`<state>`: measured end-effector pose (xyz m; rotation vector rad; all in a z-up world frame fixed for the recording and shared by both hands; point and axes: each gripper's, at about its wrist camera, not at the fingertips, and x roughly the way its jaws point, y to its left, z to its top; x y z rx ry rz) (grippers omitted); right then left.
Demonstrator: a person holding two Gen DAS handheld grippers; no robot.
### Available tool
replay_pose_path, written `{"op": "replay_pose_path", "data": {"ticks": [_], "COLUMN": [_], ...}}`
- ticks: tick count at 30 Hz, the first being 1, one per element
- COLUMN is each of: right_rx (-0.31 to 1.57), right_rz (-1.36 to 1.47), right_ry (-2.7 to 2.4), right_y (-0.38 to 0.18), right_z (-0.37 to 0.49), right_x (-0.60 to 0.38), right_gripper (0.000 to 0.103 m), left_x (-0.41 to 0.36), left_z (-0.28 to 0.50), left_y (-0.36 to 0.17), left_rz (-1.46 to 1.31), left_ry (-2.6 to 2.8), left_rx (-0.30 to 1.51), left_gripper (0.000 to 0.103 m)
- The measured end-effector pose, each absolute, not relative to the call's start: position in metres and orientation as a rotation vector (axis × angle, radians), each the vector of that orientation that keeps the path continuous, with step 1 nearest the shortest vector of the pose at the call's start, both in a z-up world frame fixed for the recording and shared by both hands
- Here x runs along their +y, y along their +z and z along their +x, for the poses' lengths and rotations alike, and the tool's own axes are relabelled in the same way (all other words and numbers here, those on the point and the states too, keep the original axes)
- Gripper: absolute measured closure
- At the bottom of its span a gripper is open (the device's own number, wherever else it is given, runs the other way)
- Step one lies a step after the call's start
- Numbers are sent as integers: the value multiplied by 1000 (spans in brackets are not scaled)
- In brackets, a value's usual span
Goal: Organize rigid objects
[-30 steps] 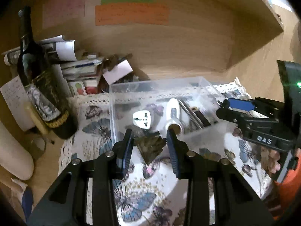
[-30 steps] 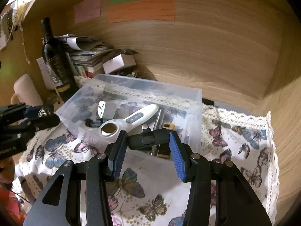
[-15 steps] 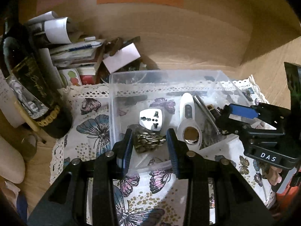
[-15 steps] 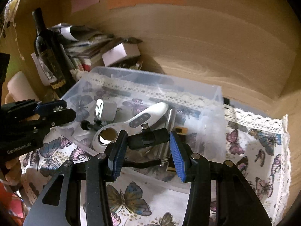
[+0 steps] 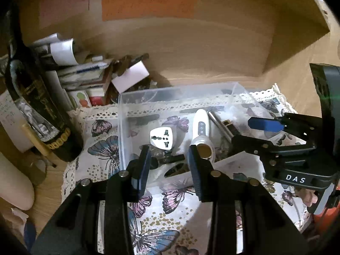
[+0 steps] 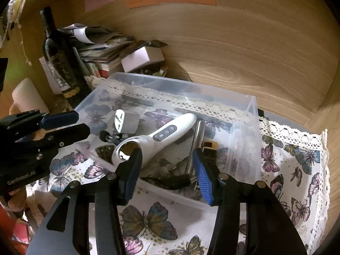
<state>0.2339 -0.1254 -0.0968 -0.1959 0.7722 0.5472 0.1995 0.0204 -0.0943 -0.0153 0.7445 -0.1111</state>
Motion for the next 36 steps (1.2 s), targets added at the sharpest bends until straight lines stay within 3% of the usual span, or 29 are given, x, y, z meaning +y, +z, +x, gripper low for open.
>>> {"op": "replay_pose_path", "data": {"ticks": [6,10,14,18,22,36], "right_rx": [691,583,458,378,309,234], "right_rz": [-198,-192,-184,-159,-126,-92], "right_ry": [535,496,452,406,353,281], "right_y": [-75,-52,-29,-12,0,10], "right_z": [206,181,149,126,106,70], "right_x": [-136,-149,-160,-165,-170,-175], "right_gripper": [50,30,17,0,0,0], "left_x": [15,10,5,1,-1,7], "left_z": [175,151,127,105,84,56], "left_y": [-72,-52,-33,-19,-7,7], "left_rz": [-11,0,8,16,4,-74], "left_ry": [-126,-115,-111,-95,-90,-116], "left_rx": [670,571,481,399,329,264], "left_gripper": [61,47,35,15,2,0]}}
